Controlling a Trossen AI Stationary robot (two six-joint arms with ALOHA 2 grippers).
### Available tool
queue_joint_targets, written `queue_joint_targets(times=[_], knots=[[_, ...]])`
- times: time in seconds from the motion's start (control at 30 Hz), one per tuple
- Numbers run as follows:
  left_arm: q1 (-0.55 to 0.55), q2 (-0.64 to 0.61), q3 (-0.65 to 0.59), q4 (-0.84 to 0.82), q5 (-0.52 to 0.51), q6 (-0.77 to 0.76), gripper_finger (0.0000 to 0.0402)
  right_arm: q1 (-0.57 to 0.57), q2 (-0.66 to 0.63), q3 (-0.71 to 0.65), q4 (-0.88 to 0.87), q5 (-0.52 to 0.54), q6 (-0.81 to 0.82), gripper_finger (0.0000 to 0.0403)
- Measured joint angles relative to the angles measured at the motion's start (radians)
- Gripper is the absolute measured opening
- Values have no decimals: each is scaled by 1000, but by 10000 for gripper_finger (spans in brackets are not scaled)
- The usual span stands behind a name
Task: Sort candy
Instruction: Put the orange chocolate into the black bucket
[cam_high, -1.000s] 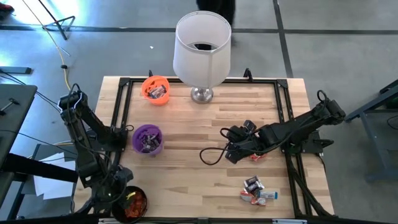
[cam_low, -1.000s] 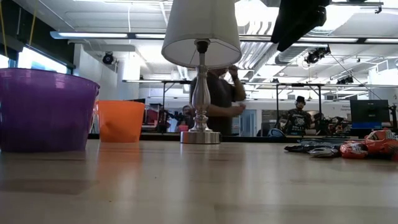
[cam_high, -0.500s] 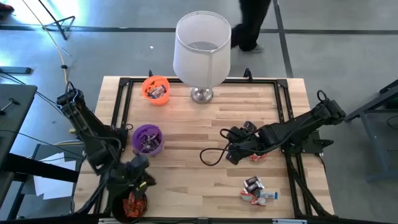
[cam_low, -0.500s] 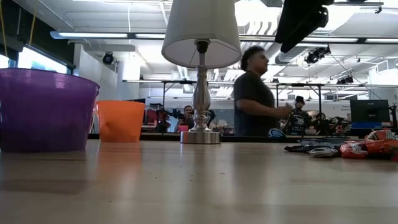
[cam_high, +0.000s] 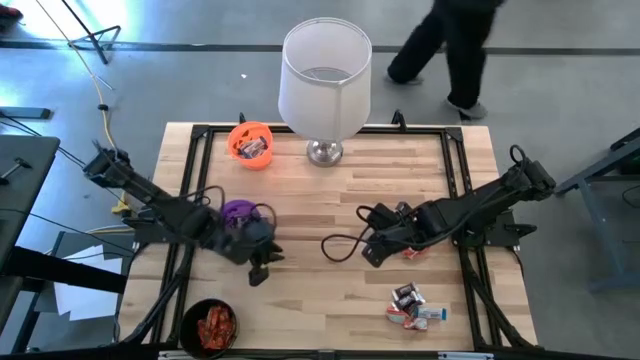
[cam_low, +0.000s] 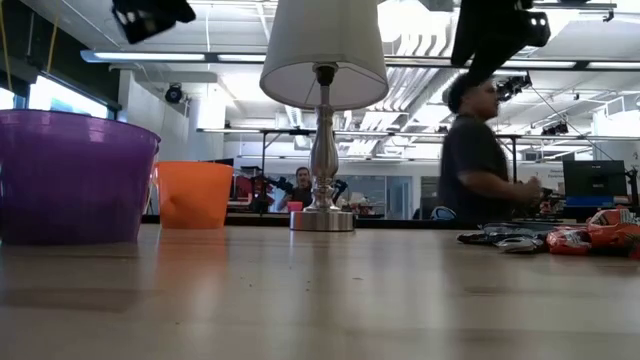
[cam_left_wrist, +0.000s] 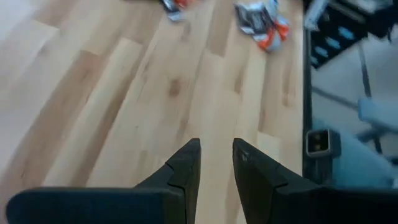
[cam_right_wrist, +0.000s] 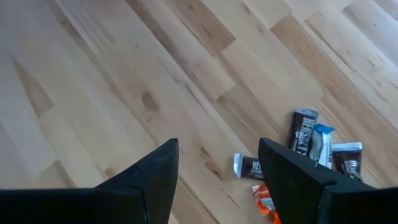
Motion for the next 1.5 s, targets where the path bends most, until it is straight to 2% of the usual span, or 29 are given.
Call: queue_joint_targets(times=[0.07,0.17,0.3,0.4,0.6,0.8,0.97,1.3,1.5], knots=[[24,10,0,16,39,77,80,0,0,0,-8,-1,-2,215],[49,12,0,54,41,195,80,-9,0,0,-46,-15,-1,215],[90,11,0,124,39,296,80,-45,0,2,-77,-40,11,215],[113,8,0,178,74,358,80,-70,0,30,-104,-63,-16,215],[122,8,0,216,73,415,80,-94,-1,73,-252,-76,-51,215],[110,8,0,218,-10,415,80,-89,0,-40,-457,-119,58,215],[112,8,0,218,-36,468,80,-80,0,-151,-391,-126,28,215],[142,8,0,216,-38,520,80,-157,-42,-366,-224,-269,-65,215],[142,8,0,214,-43,511,80,-170,-120,-487,-111,-227,238,215]])
